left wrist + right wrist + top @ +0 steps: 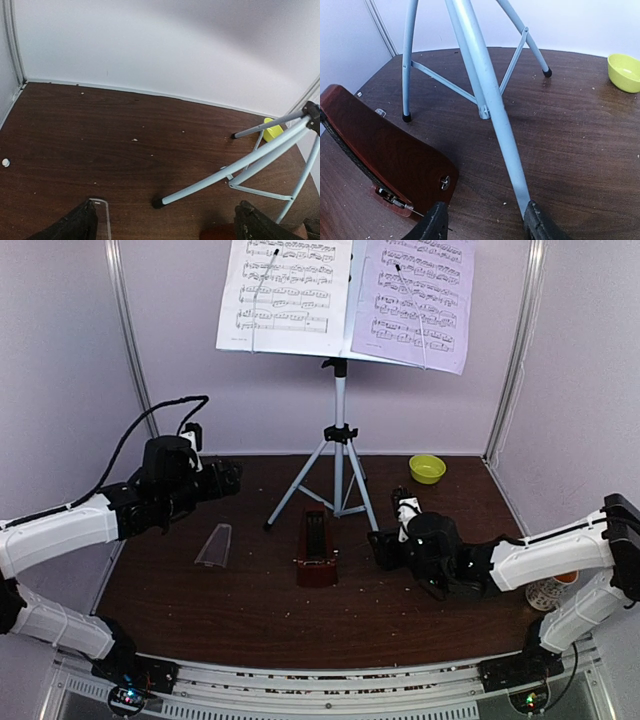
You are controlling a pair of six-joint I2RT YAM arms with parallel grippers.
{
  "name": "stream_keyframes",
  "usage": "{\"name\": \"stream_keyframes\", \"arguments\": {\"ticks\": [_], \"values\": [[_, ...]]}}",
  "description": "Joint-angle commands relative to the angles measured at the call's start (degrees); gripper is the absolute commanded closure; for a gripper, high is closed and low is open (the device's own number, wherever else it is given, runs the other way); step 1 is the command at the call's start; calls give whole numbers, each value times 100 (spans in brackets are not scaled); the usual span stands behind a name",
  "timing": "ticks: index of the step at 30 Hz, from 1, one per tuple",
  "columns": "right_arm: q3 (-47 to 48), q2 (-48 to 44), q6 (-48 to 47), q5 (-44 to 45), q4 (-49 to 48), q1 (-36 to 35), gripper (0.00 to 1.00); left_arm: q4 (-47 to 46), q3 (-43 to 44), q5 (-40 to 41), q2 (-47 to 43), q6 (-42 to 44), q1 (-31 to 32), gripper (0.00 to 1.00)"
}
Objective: Set up the instrument practice props
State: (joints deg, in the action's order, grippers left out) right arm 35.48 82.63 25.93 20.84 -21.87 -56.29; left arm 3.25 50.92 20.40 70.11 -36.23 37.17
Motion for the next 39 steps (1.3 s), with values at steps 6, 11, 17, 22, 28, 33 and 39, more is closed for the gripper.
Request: {"name": "stream_keyframes", "arguments": {"ticks": [6,11,17,22,28,33,39], "values": [[6,-1114,-344,-175,441,182,26,152,-287,-510,-464,-58,-840,2],[0,-1519,-487,-499,653,634,11,211,-373,-860,-644,-36,-1351,2],[20,-1873,-699,-1045,835,1359,0,345,-279,-1127,-864,233,-1824,2],[128,-2142,-719,-1480,1066,2055,0,622,112,-1443,-694,549,-2083,2],[64,-2404,-572,-2092,1176,2778,0,931,640,-1652,-122,785,-2087,2],[-106,-2458,-351,-2650,1138,3333,0,875,766,-1797,276,848,-2093,2],[-290,-2187,-215,-3015,1014,3592,0,758,649,-1988,590,841,-2093,2]]}}
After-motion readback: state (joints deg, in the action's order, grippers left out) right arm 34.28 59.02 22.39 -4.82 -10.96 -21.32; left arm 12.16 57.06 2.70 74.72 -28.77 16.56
